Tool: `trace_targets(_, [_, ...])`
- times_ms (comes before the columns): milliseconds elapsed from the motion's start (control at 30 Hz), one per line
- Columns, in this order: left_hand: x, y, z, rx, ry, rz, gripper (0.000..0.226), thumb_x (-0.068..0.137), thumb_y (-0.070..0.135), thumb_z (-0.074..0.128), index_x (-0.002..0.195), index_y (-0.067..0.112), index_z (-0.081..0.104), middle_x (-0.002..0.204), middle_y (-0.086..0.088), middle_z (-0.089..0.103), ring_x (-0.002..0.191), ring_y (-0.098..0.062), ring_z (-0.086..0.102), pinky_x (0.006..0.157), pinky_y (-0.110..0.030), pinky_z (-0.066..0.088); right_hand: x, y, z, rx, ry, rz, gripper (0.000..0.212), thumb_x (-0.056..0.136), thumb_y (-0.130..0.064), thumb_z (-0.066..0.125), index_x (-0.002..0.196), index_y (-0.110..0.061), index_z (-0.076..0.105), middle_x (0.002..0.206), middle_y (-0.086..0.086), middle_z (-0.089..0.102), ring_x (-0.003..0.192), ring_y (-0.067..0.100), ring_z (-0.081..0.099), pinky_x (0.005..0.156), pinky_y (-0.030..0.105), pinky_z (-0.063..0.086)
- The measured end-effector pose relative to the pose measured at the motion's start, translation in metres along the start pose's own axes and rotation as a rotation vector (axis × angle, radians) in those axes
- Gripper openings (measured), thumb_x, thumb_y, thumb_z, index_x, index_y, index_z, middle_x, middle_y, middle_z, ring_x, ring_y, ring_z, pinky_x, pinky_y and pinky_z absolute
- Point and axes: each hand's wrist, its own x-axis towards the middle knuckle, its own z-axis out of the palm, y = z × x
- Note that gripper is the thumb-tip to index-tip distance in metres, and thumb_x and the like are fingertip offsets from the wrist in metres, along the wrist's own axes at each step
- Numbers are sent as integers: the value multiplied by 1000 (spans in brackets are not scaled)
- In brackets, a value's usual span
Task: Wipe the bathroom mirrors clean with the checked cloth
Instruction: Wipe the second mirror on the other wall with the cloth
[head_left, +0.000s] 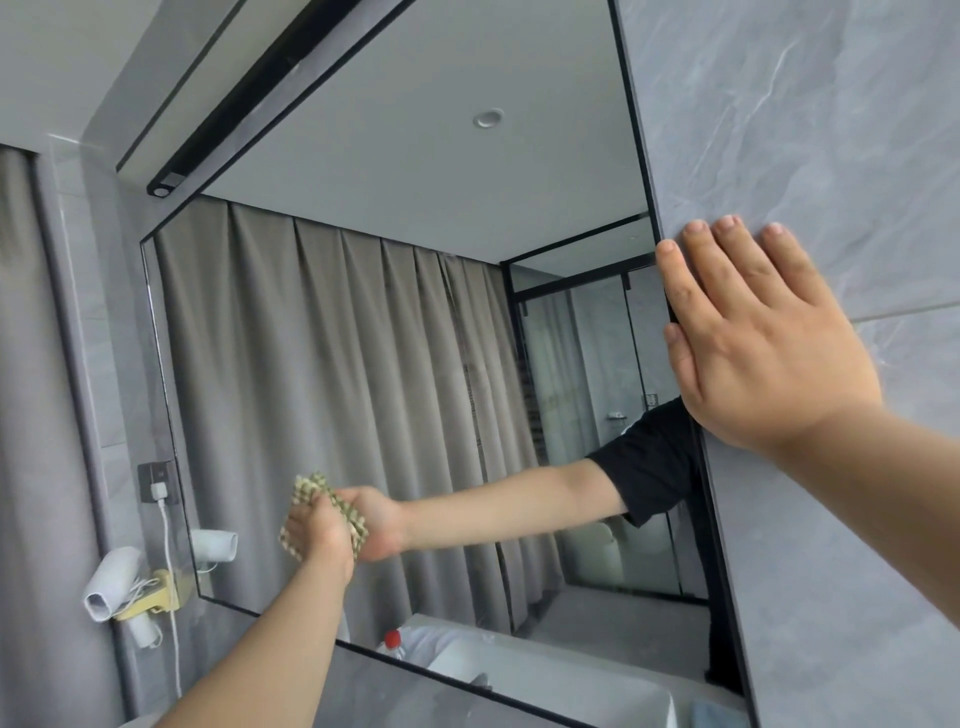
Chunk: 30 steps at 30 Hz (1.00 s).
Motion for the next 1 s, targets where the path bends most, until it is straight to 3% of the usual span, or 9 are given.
trace_targets(100, [-73,101,-8,140,19,241,55,104,32,39,149,1,36,157,-21,32,148,-32,23,123,-40,8,0,-1,-1,-1,-14,3,59,101,-30,29,151,1,31,152,26,37,142,44,32,121,55,16])
trace_targets(267, [-96,174,7,178,-74,526,59,107,27,34,157,2,12,166,-15,4,154,-25,-3,122,-32,-8,1,0,-1,-2,-31,5,59,101,-30,28,152,0,30,153,26,36,143,43,30,121,54,15])
trace_targets(500, [-179,264,24,288,-267,1048,69,100,35,25,158,7,-1,166,-9,-9,153,-19,-12,119,-27,-15,0,0,-1,13,-30,8,59,101,-30,27,152,0,30,152,26,37,143,44,31,121,54,14])
trace_targets(733, [-264,280,38,465,-343,1706,67,101,32,24,157,6,-3,162,-6,-13,152,-22,-13,124,-38,-8,0,0,-2,16,-20,2,59,101,-30,26,151,1,31,152,26,37,142,44,32,121,55,15])
trace_targets(800, [-277,272,42,474,-337,1774,67,101,34,25,157,5,3,165,-11,-5,154,-26,-5,125,-45,-1,0,0,-1,19,-11,1,58,101,-30,27,151,0,32,152,26,38,142,44,32,121,55,16])
trace_targets(900, [-257,281,42,462,-322,1756,66,101,34,23,157,5,9,166,-15,5,154,-27,1,125,-43,1,0,0,-1,17,-2,1,58,101,-29,28,150,1,33,151,27,39,141,44,33,121,55,16])
trace_targets(1000, [-206,302,38,412,-270,1461,69,97,35,21,157,4,7,166,-14,1,154,-24,-2,123,-32,-8,0,0,-2,16,-5,-1,58,100,-29,29,150,1,34,151,27,39,141,44,34,121,54,17])
